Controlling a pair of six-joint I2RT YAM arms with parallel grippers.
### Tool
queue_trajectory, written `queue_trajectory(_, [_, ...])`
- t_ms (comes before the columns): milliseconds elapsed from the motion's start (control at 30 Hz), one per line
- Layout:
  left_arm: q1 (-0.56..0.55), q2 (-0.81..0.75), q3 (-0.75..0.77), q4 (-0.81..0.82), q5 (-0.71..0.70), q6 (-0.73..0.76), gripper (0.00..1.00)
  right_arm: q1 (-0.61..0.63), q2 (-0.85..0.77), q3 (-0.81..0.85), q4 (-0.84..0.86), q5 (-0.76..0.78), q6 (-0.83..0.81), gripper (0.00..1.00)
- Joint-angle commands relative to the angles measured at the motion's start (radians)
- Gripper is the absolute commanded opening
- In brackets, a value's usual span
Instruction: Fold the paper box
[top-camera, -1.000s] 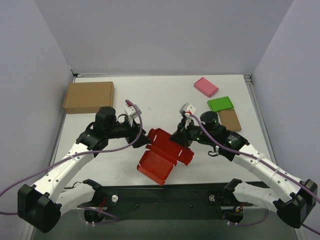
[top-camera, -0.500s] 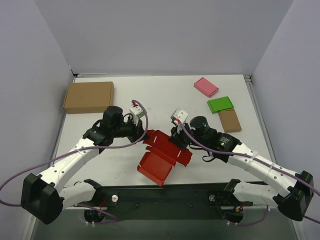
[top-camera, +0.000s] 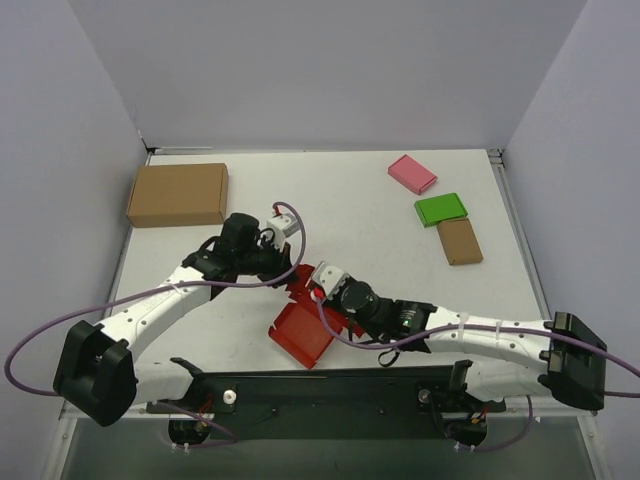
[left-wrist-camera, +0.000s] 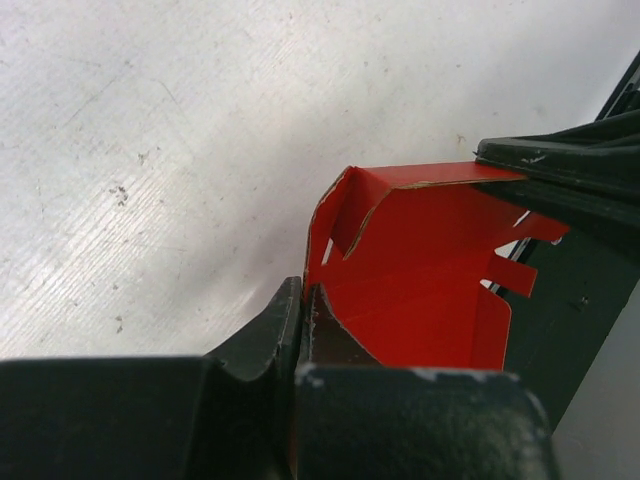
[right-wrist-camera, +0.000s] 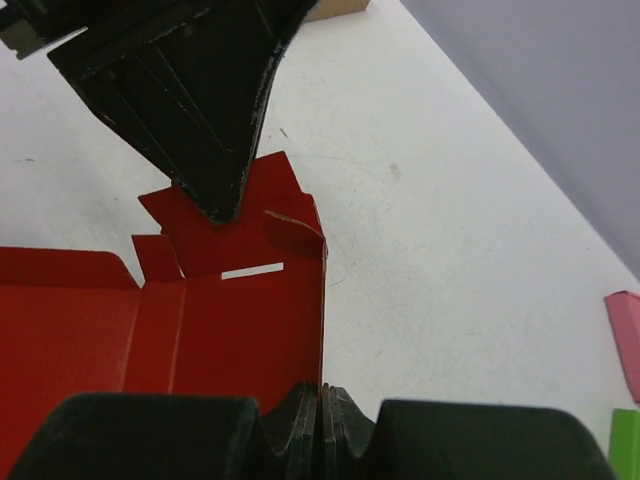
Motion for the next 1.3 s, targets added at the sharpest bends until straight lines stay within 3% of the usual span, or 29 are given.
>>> queue_trajectory(0, [-0.006,0.02,0.04,0.005,-0.007,-0.035,0.07,0.064,0.091,-0.019,0.146,0.24,-0.115,0.0])
queue_trajectory(33, [-0.006,0.032,0.046,-0.003,-0.021,-0.037,0.26,0.07,0.107,-0.022,0.156,0.26,-0.122,0.0])
queue_trajectory(133, [-0.005,0.025,0.057,-0.035,-0.074,-0.052,0.57,0.086,0.148,-0.017,0.182,0.288,-0.152,0.0])
queue_trajectory(267, [-0.005,-0.04,0.031,-0.078,-0.291,-0.157,0.65,0.093,0.185,-0.008,0.198,0.331,-0.187,0.0])
queue_trajectory(333, [-0.009,-0.102,-0.045,-0.043,-0.3,-0.221,0.65,0.096,0.187,-0.01,0.202,0.331,-0.188,0.0])
queue_trajectory(533, [-0.018,-0.193,-0.335,0.314,-0.239,-0.5,0.62,0.104,0.23,-0.007,0.216,0.346,-0.204,0.0])
queue_trajectory(700, [-0.034,-0.163,-0.406,0.466,-0.174,-0.557,0.58,0.107,0.254,-0.008,0.221,0.351,-0.19,0.0])
queue_trajectory(833, [-0.07,-0.123,-0.473,0.691,-0.157,-0.627,0.56,0.115,0.282,-0.002,0.225,0.365,-0.184,0.0])
queue_trajectory(1267, [-0.126,0.075,-0.581,0.937,-0.15,-0.704,0.45,0.147,0.343,0.016,0.213,0.397,-0.139,0.0])
